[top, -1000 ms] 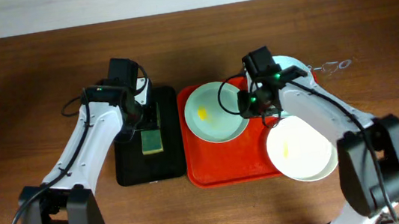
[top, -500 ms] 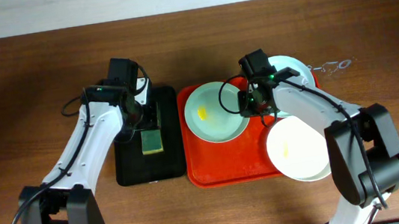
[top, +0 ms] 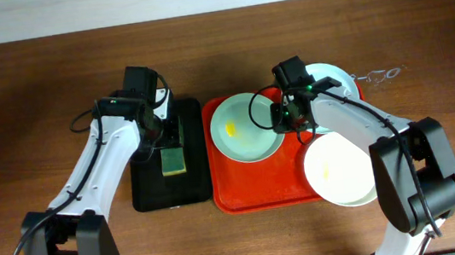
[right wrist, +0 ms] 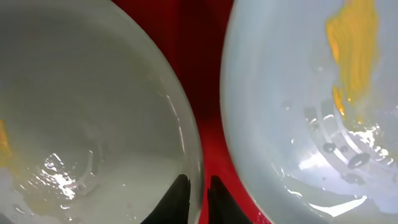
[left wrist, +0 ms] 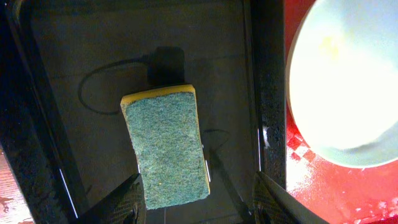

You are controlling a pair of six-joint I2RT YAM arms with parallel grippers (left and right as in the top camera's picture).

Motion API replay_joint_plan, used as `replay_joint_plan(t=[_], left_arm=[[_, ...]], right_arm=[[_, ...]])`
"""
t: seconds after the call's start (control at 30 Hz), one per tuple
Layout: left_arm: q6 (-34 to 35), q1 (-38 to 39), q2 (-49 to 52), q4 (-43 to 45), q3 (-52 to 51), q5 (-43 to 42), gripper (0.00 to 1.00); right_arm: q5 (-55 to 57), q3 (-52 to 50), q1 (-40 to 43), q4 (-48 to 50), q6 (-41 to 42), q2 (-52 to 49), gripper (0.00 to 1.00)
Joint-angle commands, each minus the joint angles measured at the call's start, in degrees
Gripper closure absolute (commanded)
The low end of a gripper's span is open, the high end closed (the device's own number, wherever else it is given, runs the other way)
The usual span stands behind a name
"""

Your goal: Clean dirty plates on tray and stack at the side

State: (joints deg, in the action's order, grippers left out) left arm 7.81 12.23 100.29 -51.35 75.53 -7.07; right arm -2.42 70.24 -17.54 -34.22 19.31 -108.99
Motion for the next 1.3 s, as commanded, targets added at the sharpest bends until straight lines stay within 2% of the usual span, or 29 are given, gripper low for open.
replay_joint_plan(t=[0.0,0.07,0.1,0.5,0.67,0.73,0.77,0.83,0.9,1.0,1.07,1.2,1.27], left_arm=[[0.3,0.2,0.4,-0.1,-0.5,0.0,0.45],[0.3,0.2,0.4,-0.1,-0.5,0.0,0.45],[0.3,0.2,0.4,-0.1,-0.5,0.0,0.45],[0.3,0.2,0.4,-0.4,-0.5,0.0,0.44],[0.3,0.2,0.4,-1.4,-0.5,0.0,0.43],[0.3,0.2,0.4,-1.7,-0.5,0.0,0.43],[0.3,0.2,0.4,-1.9,-0.5,0.0,0.43],[0.3,0.2,0.4,-2.6,-0.5,0.0,0.43],[0.3,0.2,0.4,-2.7,-0.5,0.0,0.43],[0.3,0.2,0.4,-2.7,-0.5,0.0,0.43],[0.3,0.2,0.4,-2.9,-0.5,0.0,0.45],[0.3,0.5,0.4,-4.9,-0.9,0.0,0.44],[0.3,1.5,0.4,-4.9,-2.0,0.0,0.40]], right_arm=[[-0.3,-1.5,0.3,0.9,0.3,-1.0,0.87],[-0.3,-1.6,0.3,0.9,0.3,-1.0,0.90],[-0.4,-1.6,0.3,0.8,0.3,-1.0,0.96],[-5.6,-1.5,0.3,-15.9,1.2,-0.7,0.96],[-7.5,-1.5,0.3,-15.0,1.1,-0.7,0.67],[-7.5,-1.6,0.3,-13.5,1.1,-0.7,0.64],[-7.4,-1.6,0.3,-13.1,1.1,-0.7,0.66],[-7.4,-1.6,0.3,-12.4,1.1,-0.7,0.85],[-6.1,-1.6,0.3,-11.6,1.1,-0.7,0.90],[-5.3,-1.6,0.3,-11.2,1.1,-0.7,0.91],[-5.3,-1.6,0.3,-11.1,1.1,-0.7,0.96],[-5.2,-1.6,0.3,-10.8,1.1,-0.7,0.96],[-5.3,-1.6,0.3,-10.8,1.1,-0.7,0.96]])
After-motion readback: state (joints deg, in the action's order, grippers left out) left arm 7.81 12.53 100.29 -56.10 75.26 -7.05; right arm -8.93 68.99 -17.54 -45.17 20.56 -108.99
